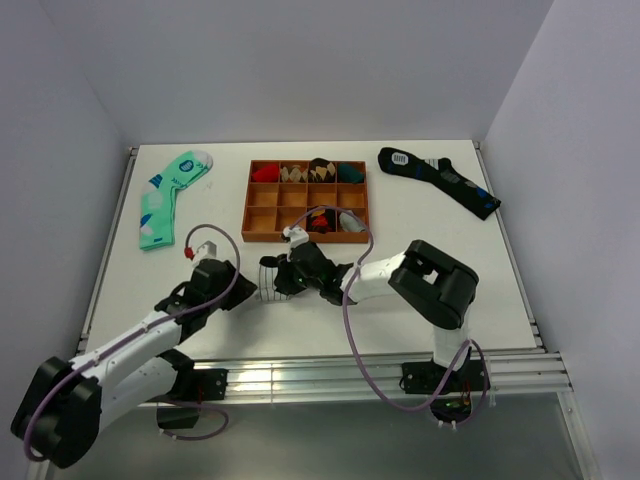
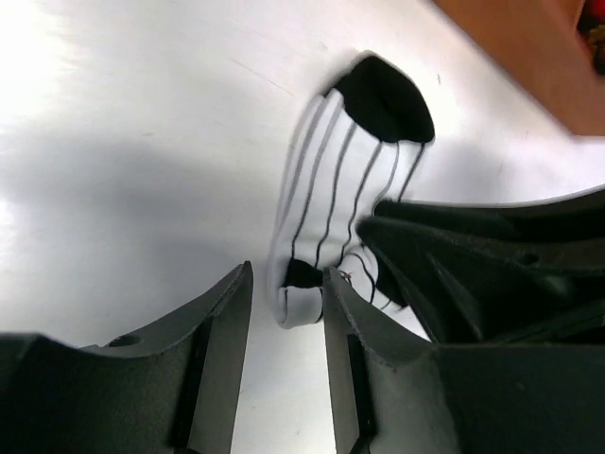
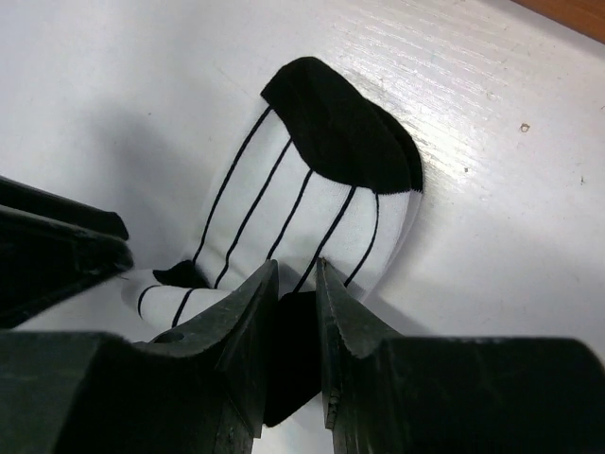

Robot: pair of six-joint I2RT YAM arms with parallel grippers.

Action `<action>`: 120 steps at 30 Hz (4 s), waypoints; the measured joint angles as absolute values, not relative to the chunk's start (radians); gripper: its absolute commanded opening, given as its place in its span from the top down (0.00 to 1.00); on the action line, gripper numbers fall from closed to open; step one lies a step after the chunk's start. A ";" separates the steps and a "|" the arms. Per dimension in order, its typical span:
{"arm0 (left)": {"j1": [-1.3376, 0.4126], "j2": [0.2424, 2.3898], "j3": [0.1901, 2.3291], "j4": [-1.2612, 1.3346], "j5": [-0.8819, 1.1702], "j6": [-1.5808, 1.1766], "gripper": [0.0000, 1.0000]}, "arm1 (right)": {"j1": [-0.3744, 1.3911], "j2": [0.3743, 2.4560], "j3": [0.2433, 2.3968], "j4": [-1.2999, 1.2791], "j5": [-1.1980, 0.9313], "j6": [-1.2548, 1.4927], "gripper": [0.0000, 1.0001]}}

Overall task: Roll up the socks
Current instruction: Roll the sock at the center of the board.

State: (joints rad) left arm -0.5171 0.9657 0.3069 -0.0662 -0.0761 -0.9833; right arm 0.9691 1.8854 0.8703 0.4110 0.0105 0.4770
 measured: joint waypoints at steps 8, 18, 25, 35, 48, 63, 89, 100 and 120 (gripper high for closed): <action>-0.679 0.820 0.236 -0.172 -0.277 -1.280 0.58 | 0.969 1.888 0.884 0.376 0.020 0.543 0.69; -1.002 0.864 0.178 -0.147 -0.513 -1.657 0.57 | 0.969 1.893 0.928 0.293 0.026 0.582 0.69; -1.115 0.957 0.185 -0.115 -0.664 -1.890 0.55 | 0.968 1.895 0.931 0.283 0.011 0.603 0.69; -1.123 1.008 0.191 -0.109 -0.762 -1.963 0.53 | 0.968 1.890 0.918 0.291 -0.006 0.636 0.69; -1.052 1.061 0.184 -0.019 -0.772 -1.980 0.55 | 0.968 1.873 0.870 0.335 -0.026 0.683 0.69; -1.048 0.900 0.137 -0.062 -0.766 -1.976 0.52 | 0.968 1.878 0.869 0.336 -0.027 0.695 0.70; -0.993 1.000 0.123 0.084 -0.759 -1.938 0.46 | 0.966 1.881 0.856 0.348 -0.030 0.710 0.72; -0.936 1.089 0.157 0.147 -0.729 -1.847 0.50 | 0.966 1.881 0.837 0.380 -0.036 0.717 0.72; -0.931 1.106 0.207 0.065 -0.654 -1.693 0.91 | 0.966 1.883 0.819 0.414 -0.043 0.725 0.72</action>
State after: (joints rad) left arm -0.9310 1.1057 0.2073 0.0647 -0.6540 -1.6932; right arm 0.9657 1.8828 0.8192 0.4145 -0.0433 0.7250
